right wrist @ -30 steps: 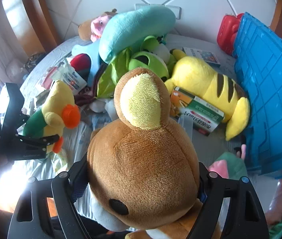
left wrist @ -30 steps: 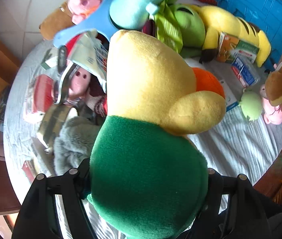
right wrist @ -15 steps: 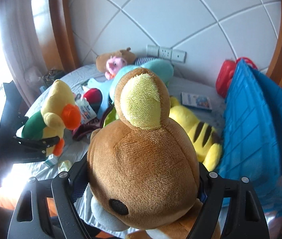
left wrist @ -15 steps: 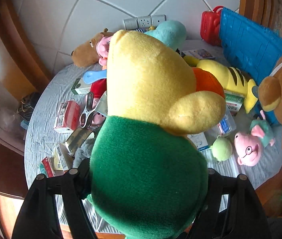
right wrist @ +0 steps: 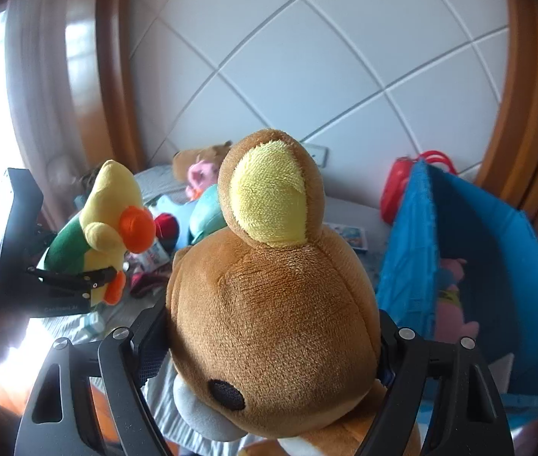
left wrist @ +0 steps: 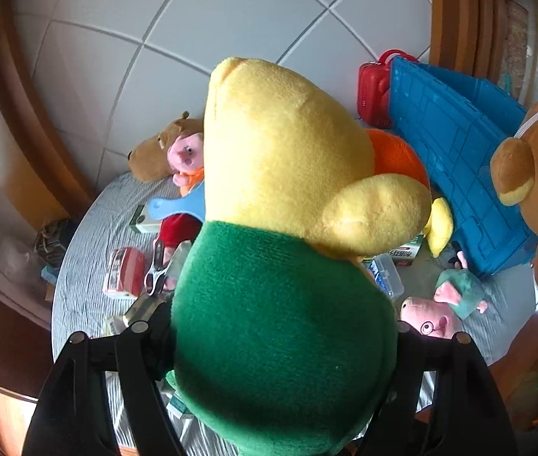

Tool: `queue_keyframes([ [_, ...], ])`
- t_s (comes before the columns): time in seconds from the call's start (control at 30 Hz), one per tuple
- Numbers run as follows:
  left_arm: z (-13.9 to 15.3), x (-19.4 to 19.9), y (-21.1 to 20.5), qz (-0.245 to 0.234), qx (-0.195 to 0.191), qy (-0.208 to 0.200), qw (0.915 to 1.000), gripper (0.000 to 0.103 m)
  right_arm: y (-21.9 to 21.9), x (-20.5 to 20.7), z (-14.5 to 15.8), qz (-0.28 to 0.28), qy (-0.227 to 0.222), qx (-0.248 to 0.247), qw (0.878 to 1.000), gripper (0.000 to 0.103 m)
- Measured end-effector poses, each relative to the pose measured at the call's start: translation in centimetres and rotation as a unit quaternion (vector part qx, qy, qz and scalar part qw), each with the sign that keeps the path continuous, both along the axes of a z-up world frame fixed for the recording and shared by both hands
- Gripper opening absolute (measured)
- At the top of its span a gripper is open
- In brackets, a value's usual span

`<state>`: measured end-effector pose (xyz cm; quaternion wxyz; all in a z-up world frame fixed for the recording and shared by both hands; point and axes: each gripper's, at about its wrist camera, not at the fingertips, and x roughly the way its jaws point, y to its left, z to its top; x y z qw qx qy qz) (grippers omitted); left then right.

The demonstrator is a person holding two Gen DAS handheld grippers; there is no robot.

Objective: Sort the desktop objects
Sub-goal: 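Lift the duck plush and brown bear plush and carry them over the crate, then open both tools over the blue crate to drop the two plush toys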

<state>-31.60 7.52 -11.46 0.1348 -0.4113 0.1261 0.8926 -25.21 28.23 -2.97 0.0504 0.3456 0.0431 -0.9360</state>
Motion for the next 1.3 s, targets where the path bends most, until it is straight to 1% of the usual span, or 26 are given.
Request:
queue_keyframes([
  [0.07, 0.7, -0.3, 1.1, -0.024, 0.006, 0.004, 0.9997, 0.073, 0.6, 0.6, 0.4, -0.028, 0.005, -0.001, 1.000, 0.083],
  [0.17, 1.6, -1.0, 3.0, -0.054, 0.005, 0.019, 0.9984, 0.073, 1.6, 1.4, 0.7, -0.057, 0.009, 0.000, 0.998, 0.083],
  [0.27, 3.2, -1.2, 5.2, -0.076, 0.014, 0.030, 0.9966, 0.073, 3.0, 2.2, 1.3, -0.080, 0.014, 0.000, 0.997, 0.083],
  [0.37, 4.6, -1.4, 8.1, -0.104, 0.015, 0.044, 0.9935, 0.073, 4.9, 3.2, 2.6, -0.100, 0.032, 0.004, 0.994, 0.083],
  [0.5, 6.8, -2.1, 12.5, -0.126, 0.021, 0.064, 0.9898, 0.073, 8.0, 3.8, 3.8, -0.120, 0.053, 0.009, 0.991, 0.083],
  [0.63, 8.4, -2.6, 18.0, -0.140, 0.029, 0.076, 0.9869, 0.073, 12.2, 3.7, 4.8, -0.131, 0.067, 0.006, 0.989, 0.083],
  [0.77, 9.9, -3.3, 24.6, -0.152, 0.035, 0.091, 0.9835, 0.073, 17.3, 3.7, 5.8, -0.137, 0.079, 0.005, 0.987, 0.083],
  [0.87, 10.8, -3.9, 29.3, -0.161, 0.041, 0.098, 0.9813, 0.074, 20.9, 3.2, 6.1, -0.140, 0.078, 0.000, 0.987, 0.083],
  [1.03, 11.7, -5.5, 36.3, -0.176, 0.046, 0.097, 0.9786, 0.074, 26.7, 1.9, 6.5, -0.139, 0.069, 0.004, 0.988, 0.083],
  [1.17, 12.0, -6.8, 40.1, -0.179, 0.050, 0.094, 0.9780, 0.074, 29.9, 1.5, 5.8, -0.140, 0.058, 0.001, 0.988, 0.083],
  [1.27, 12.3, -8.0, 42.6, -0.179, 0.052, 0.090, 0.9783, 0.075, 32.9, 0.7, 4.5, -0.136, 0.046, 0.000, 0.990, 0.083],
  [1.3, 12.5, -8.4, 43.3, -0.180, 0.052, 0.089, 0.9782, 0.075, 33.1, 0.7, 4.4, -0.136, 0.043, -0.001, 0.990, 0.083],
])
